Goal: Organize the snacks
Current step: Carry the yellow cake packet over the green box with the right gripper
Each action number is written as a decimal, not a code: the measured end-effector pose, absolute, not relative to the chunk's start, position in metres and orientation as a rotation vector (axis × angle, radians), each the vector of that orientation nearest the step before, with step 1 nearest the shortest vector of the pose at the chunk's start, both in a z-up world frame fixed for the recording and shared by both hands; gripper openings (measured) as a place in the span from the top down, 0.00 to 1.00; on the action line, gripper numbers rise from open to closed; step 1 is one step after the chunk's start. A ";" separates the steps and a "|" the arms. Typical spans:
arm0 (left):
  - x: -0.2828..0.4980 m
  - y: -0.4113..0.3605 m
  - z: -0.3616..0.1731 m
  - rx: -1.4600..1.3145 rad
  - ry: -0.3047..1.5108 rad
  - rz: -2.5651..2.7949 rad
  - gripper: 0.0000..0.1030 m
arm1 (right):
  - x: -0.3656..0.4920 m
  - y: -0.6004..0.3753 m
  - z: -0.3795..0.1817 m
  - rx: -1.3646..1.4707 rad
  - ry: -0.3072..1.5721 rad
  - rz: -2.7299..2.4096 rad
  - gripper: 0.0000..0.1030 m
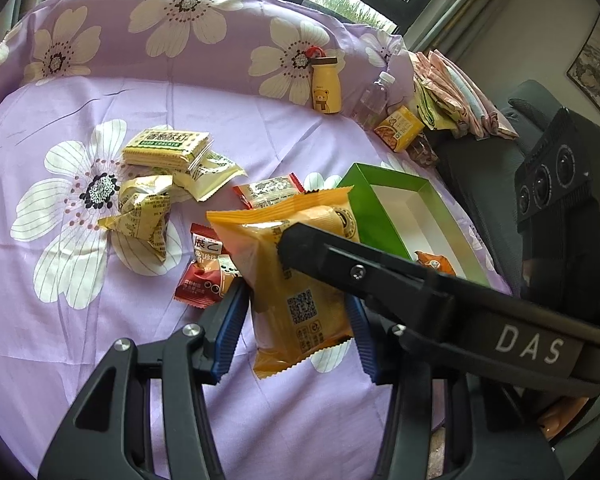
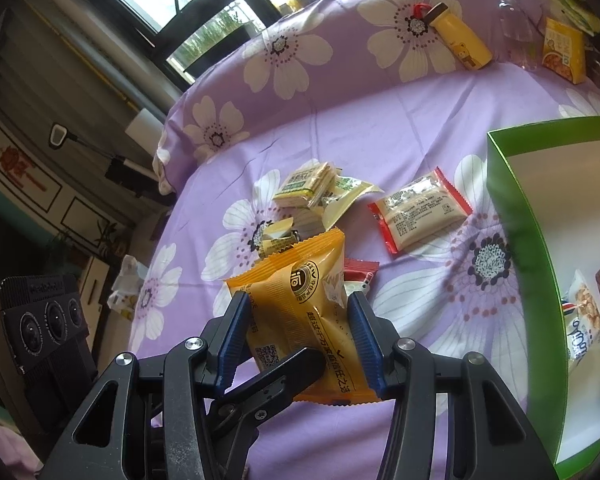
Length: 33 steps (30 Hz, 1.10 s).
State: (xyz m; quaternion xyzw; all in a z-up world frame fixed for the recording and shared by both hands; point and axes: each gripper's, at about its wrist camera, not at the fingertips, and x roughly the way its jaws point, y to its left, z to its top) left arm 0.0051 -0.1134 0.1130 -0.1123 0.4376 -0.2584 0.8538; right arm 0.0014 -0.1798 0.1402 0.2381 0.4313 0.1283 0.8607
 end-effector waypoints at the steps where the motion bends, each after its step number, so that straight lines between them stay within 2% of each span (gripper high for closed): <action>1: 0.005 -0.114 0.115 -0.237 0.912 -0.544 0.53 | 0.001 -0.180 0.142 0.497 0.898 0.268 0.48; 33: -0.010 -0.166 0.154 -0.132 0.804 -0.609 0.54 | -0.035 -0.230 0.179 0.517 0.737 0.243 0.48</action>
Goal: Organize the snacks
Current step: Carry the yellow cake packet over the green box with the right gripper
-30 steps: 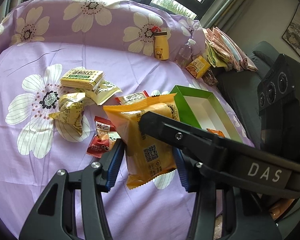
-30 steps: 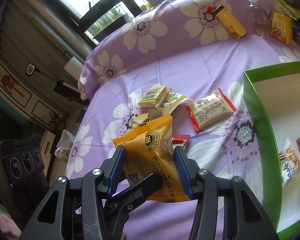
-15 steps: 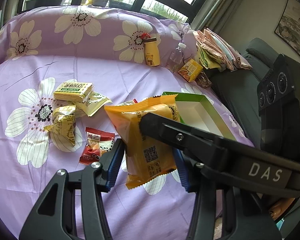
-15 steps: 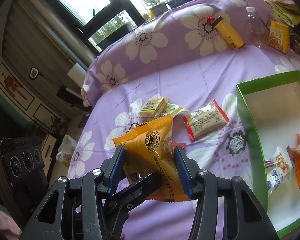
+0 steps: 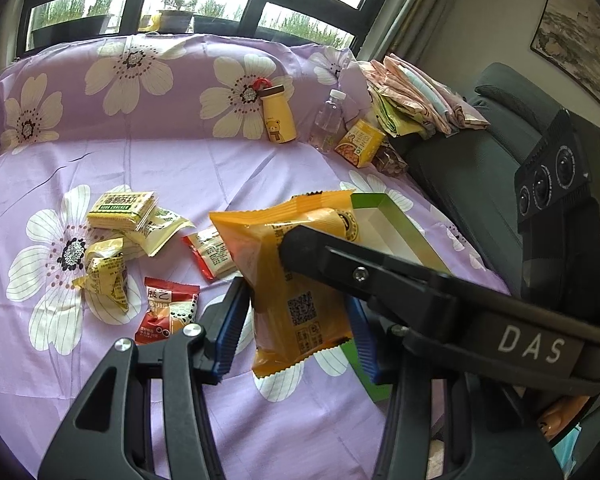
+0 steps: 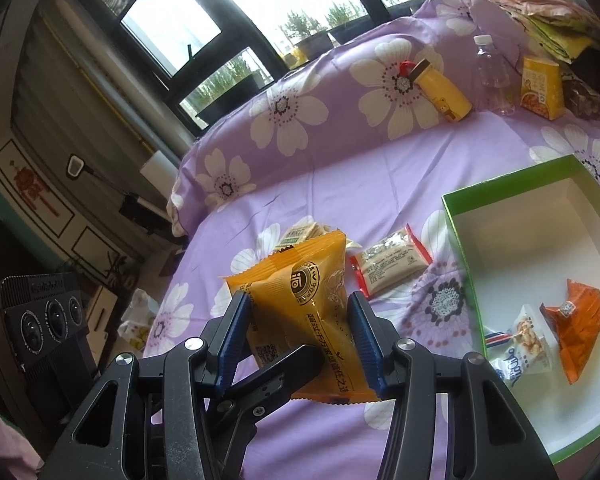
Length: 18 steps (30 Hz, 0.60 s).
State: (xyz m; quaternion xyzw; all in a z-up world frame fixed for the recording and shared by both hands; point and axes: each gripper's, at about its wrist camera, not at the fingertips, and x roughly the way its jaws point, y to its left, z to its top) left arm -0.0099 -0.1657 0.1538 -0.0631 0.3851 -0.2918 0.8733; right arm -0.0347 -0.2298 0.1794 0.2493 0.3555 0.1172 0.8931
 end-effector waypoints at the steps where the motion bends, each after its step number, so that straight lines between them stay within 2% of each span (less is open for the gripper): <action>1: -0.010 -0.168 0.154 -0.129 0.804 -0.616 0.54 | -0.036 -0.233 0.180 0.517 0.732 0.237 0.48; 18: -0.005 -0.220 0.150 -0.086 0.837 -0.696 0.56 | -0.052 -0.282 0.177 0.570 0.706 0.128 0.48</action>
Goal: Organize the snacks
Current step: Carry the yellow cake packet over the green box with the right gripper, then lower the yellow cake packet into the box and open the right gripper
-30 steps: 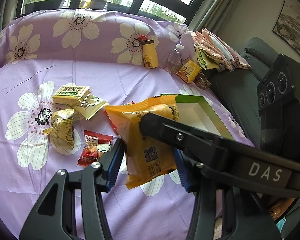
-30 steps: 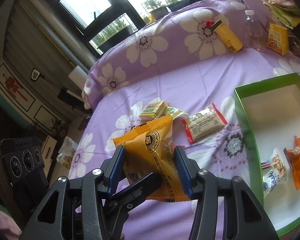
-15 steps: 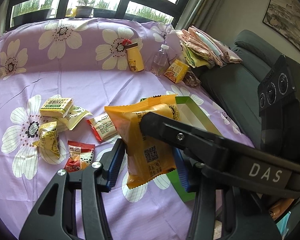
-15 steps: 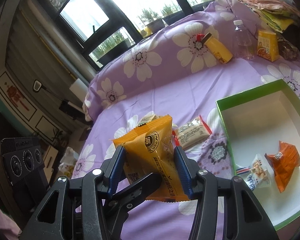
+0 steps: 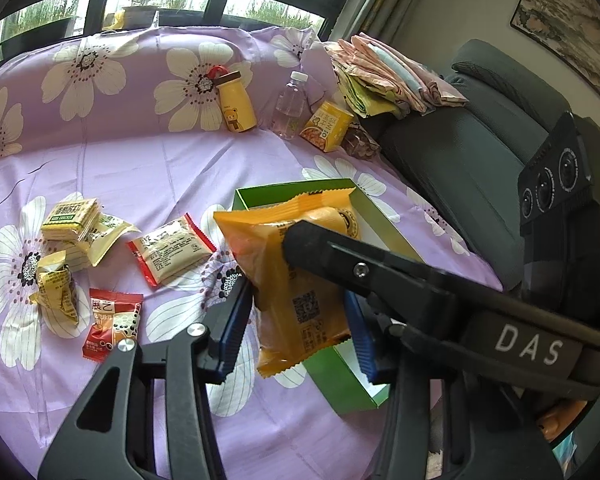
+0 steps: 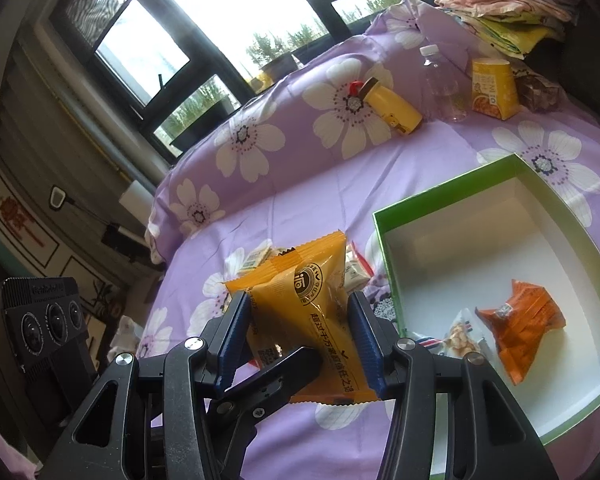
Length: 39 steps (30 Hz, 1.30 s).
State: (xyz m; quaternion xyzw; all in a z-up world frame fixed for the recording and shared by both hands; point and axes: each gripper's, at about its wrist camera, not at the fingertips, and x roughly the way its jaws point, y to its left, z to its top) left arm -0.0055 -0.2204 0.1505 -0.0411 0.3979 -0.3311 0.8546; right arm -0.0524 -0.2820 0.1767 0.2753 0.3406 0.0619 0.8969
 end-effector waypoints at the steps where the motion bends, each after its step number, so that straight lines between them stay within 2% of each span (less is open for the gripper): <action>1: -0.005 -0.223 0.150 -0.084 0.837 -0.702 0.57 | -0.053 -0.284 0.177 0.571 0.704 0.119 0.48; 39: 0.010 -0.300 0.133 -0.083 0.928 -0.868 0.58 | -0.078 -0.358 0.166 0.649 0.666 -0.069 0.48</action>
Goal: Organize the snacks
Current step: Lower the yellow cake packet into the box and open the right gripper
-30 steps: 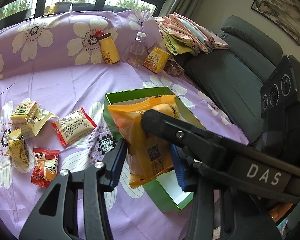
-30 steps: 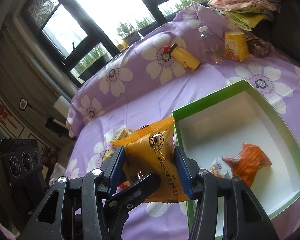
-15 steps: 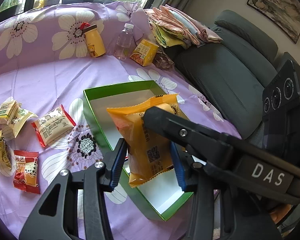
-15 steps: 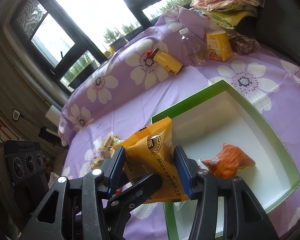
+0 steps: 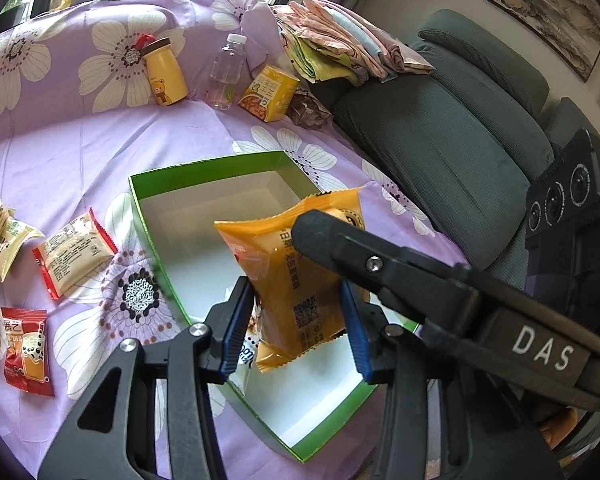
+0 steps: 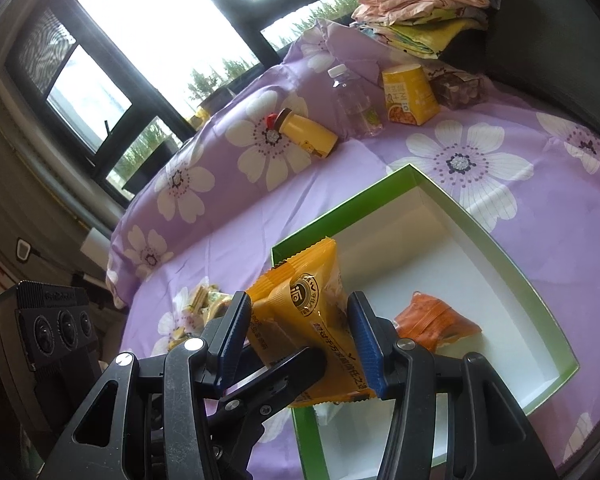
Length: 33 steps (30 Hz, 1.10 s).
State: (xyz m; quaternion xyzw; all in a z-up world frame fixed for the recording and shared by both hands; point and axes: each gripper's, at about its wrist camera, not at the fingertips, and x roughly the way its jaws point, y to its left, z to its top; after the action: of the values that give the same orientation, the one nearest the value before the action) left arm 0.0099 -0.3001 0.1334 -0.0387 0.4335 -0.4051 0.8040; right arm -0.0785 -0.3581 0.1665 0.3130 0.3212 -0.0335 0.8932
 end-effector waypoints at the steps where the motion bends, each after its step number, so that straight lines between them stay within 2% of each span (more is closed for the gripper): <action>1: 0.011 -0.302 0.132 -0.082 0.932 -0.869 0.58 | -0.078 -0.360 0.165 0.653 0.668 -0.072 0.48; 33: 0.031 -0.326 0.095 -0.128 1.061 -0.890 0.58 | -0.066 -0.381 0.134 0.688 0.766 -0.147 0.48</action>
State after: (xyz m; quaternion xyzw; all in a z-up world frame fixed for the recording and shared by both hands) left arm 0.0314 -0.3264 0.0951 -0.0591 0.4888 -0.4100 0.7678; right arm -0.0657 -0.3814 0.1338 0.3286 0.3662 -0.0702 0.8678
